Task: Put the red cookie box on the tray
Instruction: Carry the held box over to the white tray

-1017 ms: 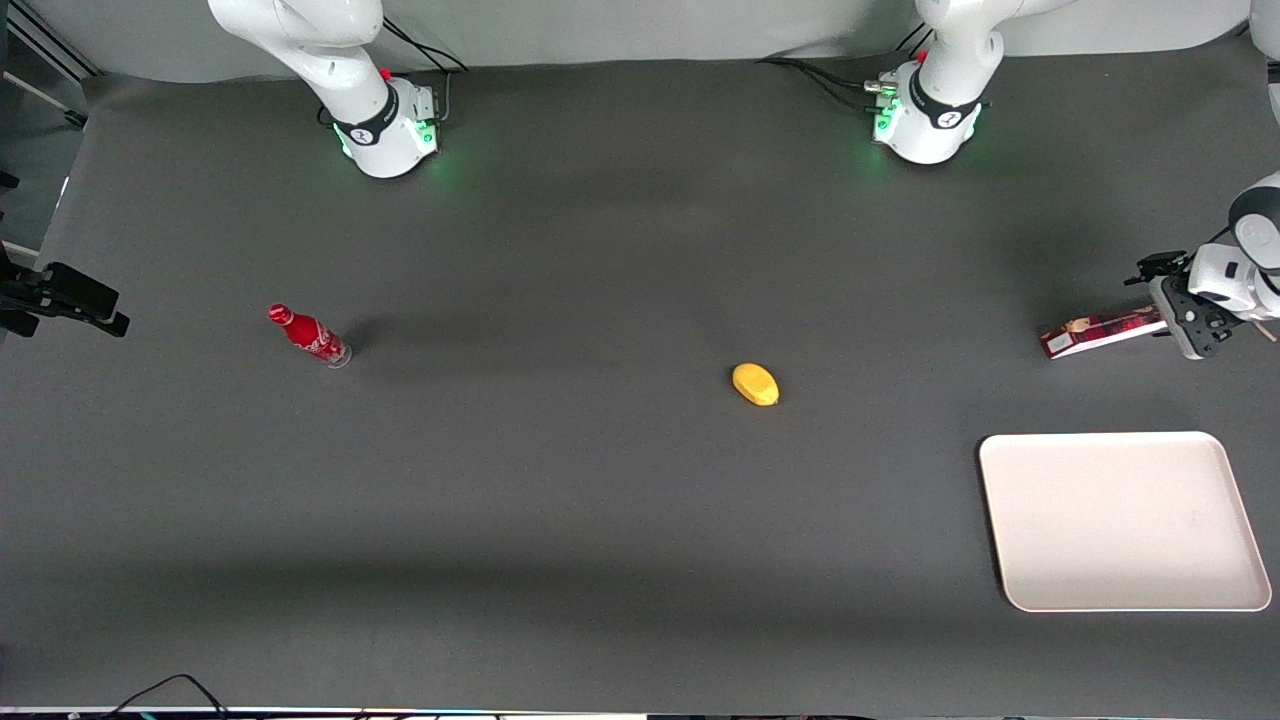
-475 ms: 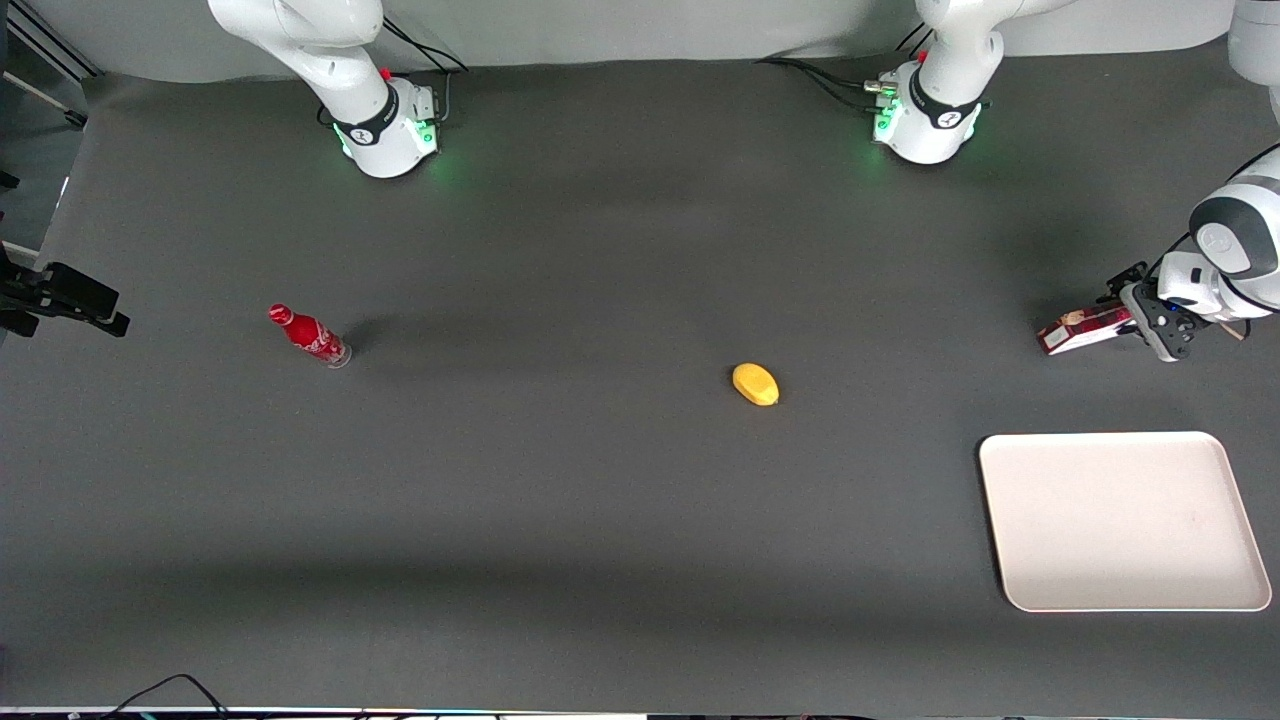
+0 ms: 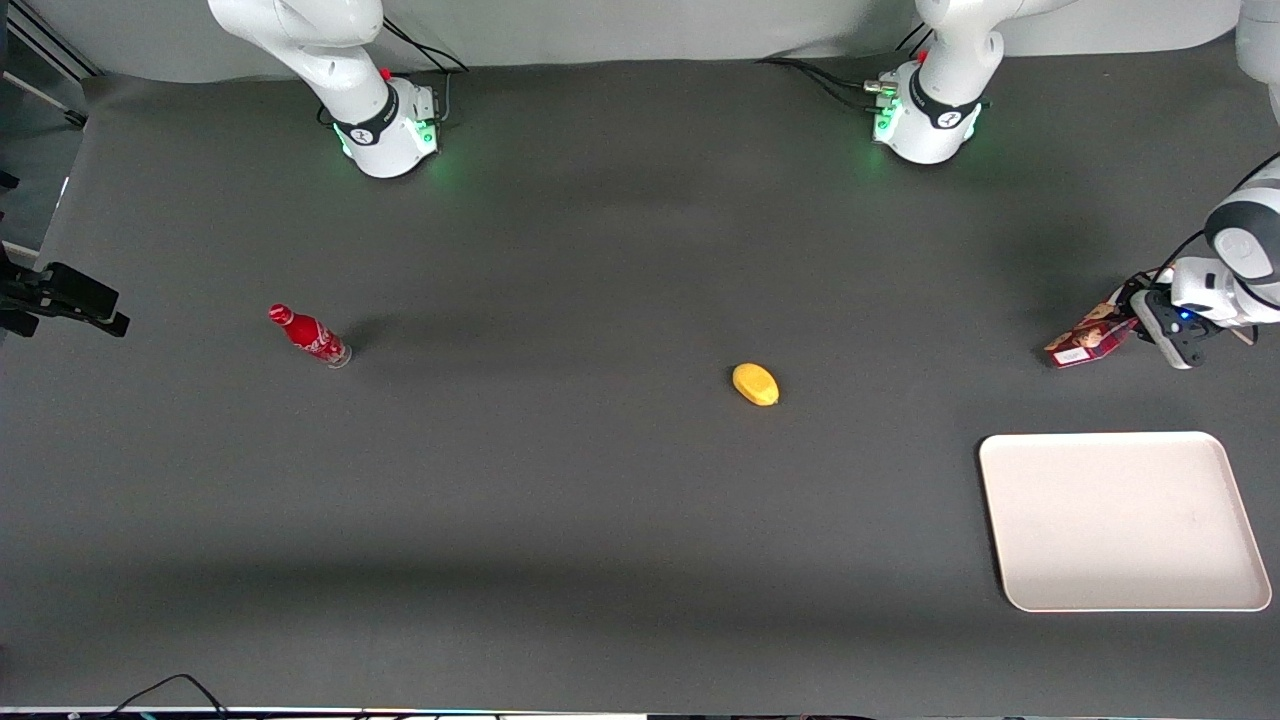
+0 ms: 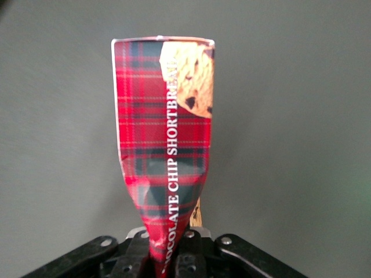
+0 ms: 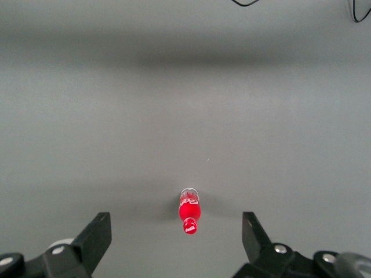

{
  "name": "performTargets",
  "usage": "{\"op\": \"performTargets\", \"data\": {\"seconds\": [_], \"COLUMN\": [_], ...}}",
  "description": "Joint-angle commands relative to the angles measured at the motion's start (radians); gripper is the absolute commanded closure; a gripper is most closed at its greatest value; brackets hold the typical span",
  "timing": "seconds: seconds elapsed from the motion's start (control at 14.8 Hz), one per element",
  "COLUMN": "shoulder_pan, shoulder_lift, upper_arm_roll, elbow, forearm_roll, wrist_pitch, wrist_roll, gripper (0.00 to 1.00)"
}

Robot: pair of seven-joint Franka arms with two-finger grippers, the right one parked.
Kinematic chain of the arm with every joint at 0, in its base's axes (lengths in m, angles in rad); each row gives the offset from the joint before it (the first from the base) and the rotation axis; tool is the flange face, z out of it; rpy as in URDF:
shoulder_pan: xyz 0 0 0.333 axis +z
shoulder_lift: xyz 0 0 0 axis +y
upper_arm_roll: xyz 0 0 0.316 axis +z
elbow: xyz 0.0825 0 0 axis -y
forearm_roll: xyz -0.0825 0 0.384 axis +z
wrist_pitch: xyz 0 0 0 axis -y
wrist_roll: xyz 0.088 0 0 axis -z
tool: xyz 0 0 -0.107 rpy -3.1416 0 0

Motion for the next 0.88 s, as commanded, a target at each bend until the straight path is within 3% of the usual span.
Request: {"op": "performTargets", "data": {"seconds": [0.0, 0.34, 0.81], "shoulder_pan": [-0.007, -0.012, -0.013], "shoulder_lift": [-0.012, -0.013, 0.074], "upper_arm_roll": [0.015, 0.021, 0.026], "elbow": [0.177, 0.536, 0.835], "forearm_roll": [-0.018, 0.017, 0.016], "wrist_pitch": [-0.205, -0.53, -0.521], "wrist_roll": [-0.067, -0.395, -0.923], "gripper": [1.0, 1.0, 1.0]}}
